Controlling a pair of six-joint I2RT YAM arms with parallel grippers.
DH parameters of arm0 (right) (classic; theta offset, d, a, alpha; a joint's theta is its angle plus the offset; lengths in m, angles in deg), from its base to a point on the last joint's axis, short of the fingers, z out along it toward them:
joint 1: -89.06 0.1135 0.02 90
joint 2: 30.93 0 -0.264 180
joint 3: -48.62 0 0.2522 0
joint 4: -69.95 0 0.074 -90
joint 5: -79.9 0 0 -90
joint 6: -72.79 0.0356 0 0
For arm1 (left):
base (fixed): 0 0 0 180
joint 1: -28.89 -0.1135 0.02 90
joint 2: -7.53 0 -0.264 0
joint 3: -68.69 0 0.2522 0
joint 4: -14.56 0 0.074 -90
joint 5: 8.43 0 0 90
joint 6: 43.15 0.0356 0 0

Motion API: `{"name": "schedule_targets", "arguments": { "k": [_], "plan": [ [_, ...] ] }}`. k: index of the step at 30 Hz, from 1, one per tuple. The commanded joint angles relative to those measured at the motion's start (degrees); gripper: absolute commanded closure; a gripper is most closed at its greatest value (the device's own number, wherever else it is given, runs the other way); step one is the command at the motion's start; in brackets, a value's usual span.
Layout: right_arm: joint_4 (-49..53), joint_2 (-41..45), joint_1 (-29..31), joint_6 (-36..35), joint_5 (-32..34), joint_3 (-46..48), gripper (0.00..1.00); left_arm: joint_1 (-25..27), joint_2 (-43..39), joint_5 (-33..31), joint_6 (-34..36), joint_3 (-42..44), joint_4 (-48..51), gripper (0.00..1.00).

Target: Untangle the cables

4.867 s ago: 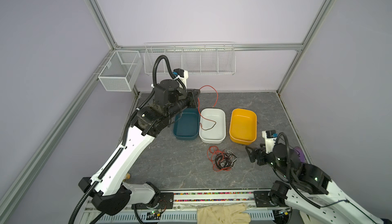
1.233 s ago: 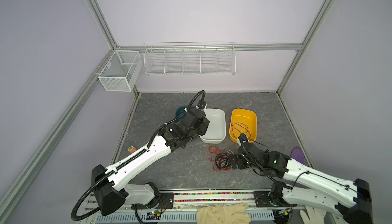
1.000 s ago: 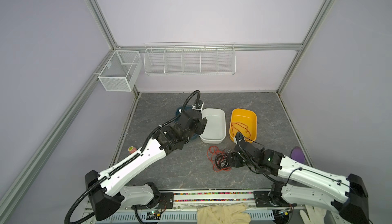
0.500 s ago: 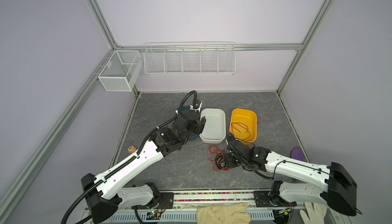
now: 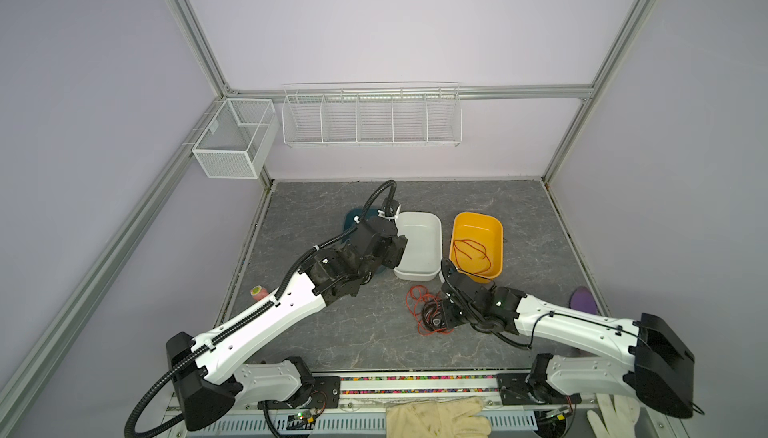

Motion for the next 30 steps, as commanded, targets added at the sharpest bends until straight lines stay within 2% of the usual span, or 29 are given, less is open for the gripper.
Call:
{"name": "schedule_targets", "arguments": {
  "k": [1, 6, 11, 15, 19, 22, 30],
  "plan": [
    [-0.72, 1.85, -0.01, 0.25, -0.62, 0.76, 0.89, 0.19, -1.14, 3.00, -7.44, -1.27, 5.45, 0.30],
    [0.62, 5.01, 0.03, -1.07, 0.02, -0.59, 0.92, 0.19, -3.83, 13.26, -16.53, 9.32, 0.03, 0.33],
    [0.81, 5.61, 0.02, -1.94, -0.15, -1.59, 0.94, 0.60, -2.24, 20.04, -24.04, 18.93, -8.11, 0.35],
    [-0.54, 5.45, 0.03, -2.12, -1.40, -1.97, 0.94, 3.08, -1.48, 21.13, -28.14, 23.70, -14.65, 0.35],
    [-1.14, 4.74, 0.02, -2.64, -2.27, -3.42, 0.94, 6.25, 0.35, 21.20, -29.91, 25.99, -19.45, 0.35],
    [-1.16, 4.95, 0.02, -2.91, -2.34, -4.67, 0.94, 7.54, 1.51, 24.24, -31.79, 27.47, -22.90, 0.35],
    [-1.34, 5.46, 0.01, -3.04, -1.79, -6.44, 0.94, 10.71, 1.44, 24.26, -34.19, 31.95, -29.39, 0.36]
  ]
}}
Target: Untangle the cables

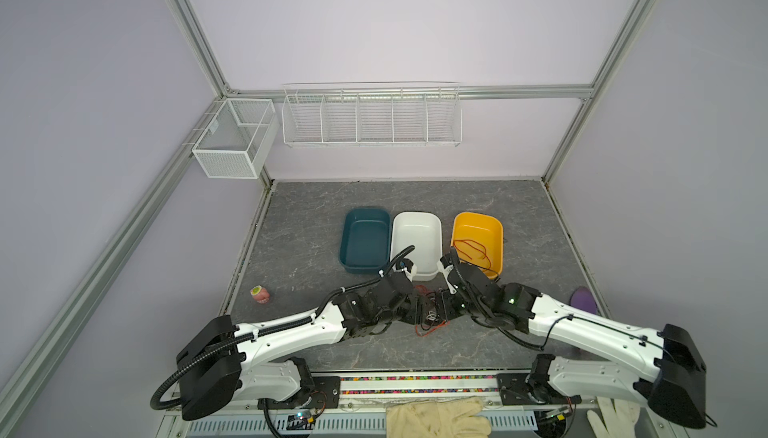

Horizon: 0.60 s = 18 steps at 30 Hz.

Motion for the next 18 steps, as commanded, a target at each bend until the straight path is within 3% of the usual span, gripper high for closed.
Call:
{"name": "schedule_targets", "arguments": {
  "k": [1, 6, 10, 18],
  "plan": [
    [-1.08, 0.77, 0.01, -0.64, 0.26, -1.72, 0.94, 0.46, -0.03, 0.91, -3.13, 2.53, -5.66, 0.37],
    [-2.06, 1.18, -0.09, -0.15, -0.43, -2.19, 0.94, 2.11, 0.42, 2.43, -6.27, 7.85, -15.31, 0.38],
    [-1.87, 1.26, -0.04, 0.02, -0.84, -3.49, 0.94, 4.07, 3.59, 2.18, -5.98, 7.32, -17.38, 0.39],
    [-2.04, 3.00, -0.08, 0.43, -1.90, -4.58, 0.94, 5.47, 8.92, 2.18, -6.21, 8.04, -20.66, 0.50]
  ]
}}
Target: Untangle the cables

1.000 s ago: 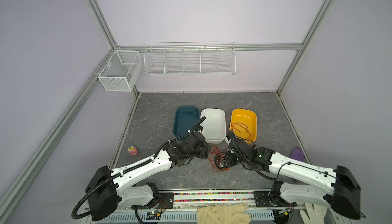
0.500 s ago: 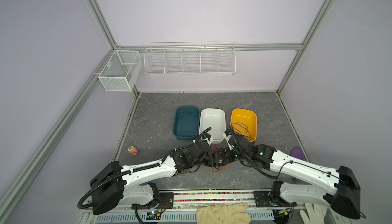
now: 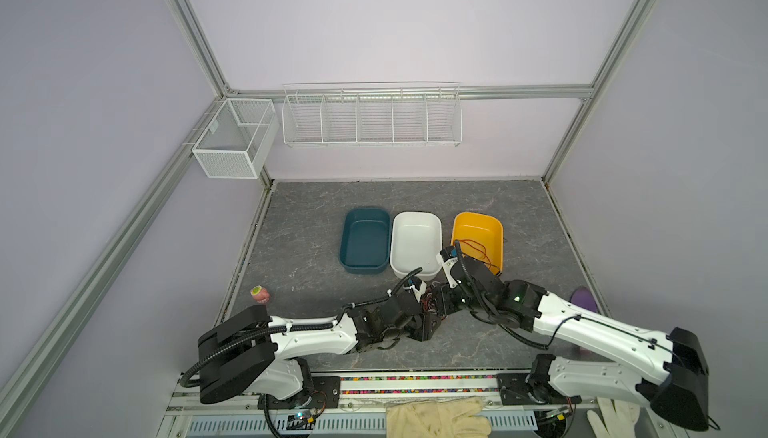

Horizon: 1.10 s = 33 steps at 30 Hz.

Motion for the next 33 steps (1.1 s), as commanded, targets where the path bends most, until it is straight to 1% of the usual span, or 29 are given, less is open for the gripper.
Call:
{"name": "schedule_targets", "arguments": {
  "k": [1, 6, 7, 11, 15, 16, 26, 30, 33],
  "plan": [
    [-1.31, 1.75, -0.03, 0.38, -1.07, -1.50, 0.94, 0.33, 1.55, -0.07, -1.31, 0.59, -3.56, 0.51],
    [-1.13, 2.44, 0.03, 0.64, -2.63, -1.50, 0.94, 0.33, 2.49, -0.26, -1.38, 1.17, -4.20, 0.60],
    [-0.94, 2.61, -0.01, 0.74, -2.76, -3.11, 0.94, 0.33, 2.51, -0.44, -1.21, 1.11, -3.98, 0.64],
    [0.48, 3.81, 0.03, 0.34, -2.05, -4.04, 0.94, 0.33, 1.49, -1.84, -0.67, 1.00, -2.27, 0.79],
    [2.98, 5.65, -0.03, -0.21, -0.48, -4.93, 0.94, 0.33, -0.58, -3.57, -0.17, 1.58, 0.02, 0.97],
    [3.43, 6.17, -0.05, -0.45, 0.03, -5.07, 0.94, 0.33, -1.15, -3.92, -0.17, 1.90, 0.34, 1.00],
    [10.52, 9.74, -1.25, -3.86, 6.90, -9.51, 0.94, 0.33, -7.79, -5.58, -0.97, 7.76, 1.86, 1.00],
    [12.25, 11.18, -3.54, -4.86, 7.35, -10.76, 0.94, 0.33, -10.04, -5.15, -1.24, 10.61, 1.41, 1.00],
    [13.26, 12.34, -5.30, -5.55, 6.82, -11.79, 0.94, 0.36, -11.89, -6.35, -1.60, 12.32, 2.59, 1.00]
  ]
}}
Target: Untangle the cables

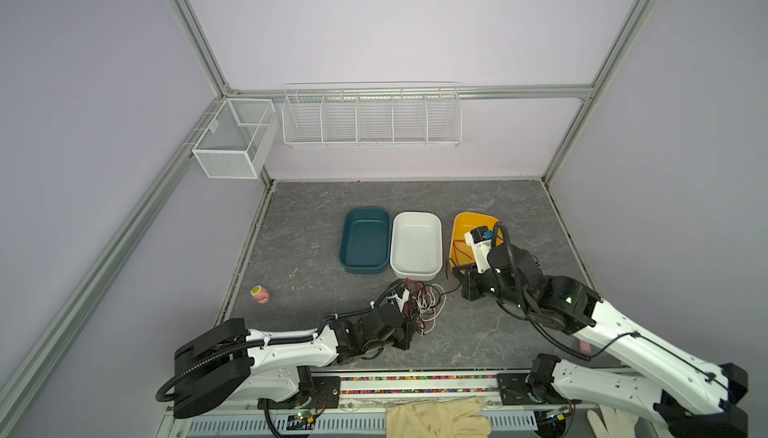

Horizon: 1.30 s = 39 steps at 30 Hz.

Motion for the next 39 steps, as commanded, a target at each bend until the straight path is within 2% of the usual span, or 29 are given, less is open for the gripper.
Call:
{"name": "schedule_targets", "arguments": {
  "k": [1, 13, 23, 39],
  "plan": [
    [2.54, 2.19, -1.80, -2.01, 1.18, -2.41, 0.94, 0.11, -2.39, -2.51, -1.27, 2.00, 2.76, 1.00],
    [10.35, 3.47, -3.15, -6.38, 2.00, -12.39, 0.94, -0.82, -8.40, -10.28, -1.69, 4.18, 7.76, 1.00],
    [17.16, 3.51, -3.27, -10.25, 4.98, -24.13, 0.94, -5.86, -8.31, -8.38, -2.46, 6.18, 9.76, 1.00],
    [25.36, -0.42, -3.43, -15.13, 8.77, -41.55, 0.94, -7.71, -5.06, -9.78, -2.92, 5.14, 11.73, 1.00]
  ]
}}
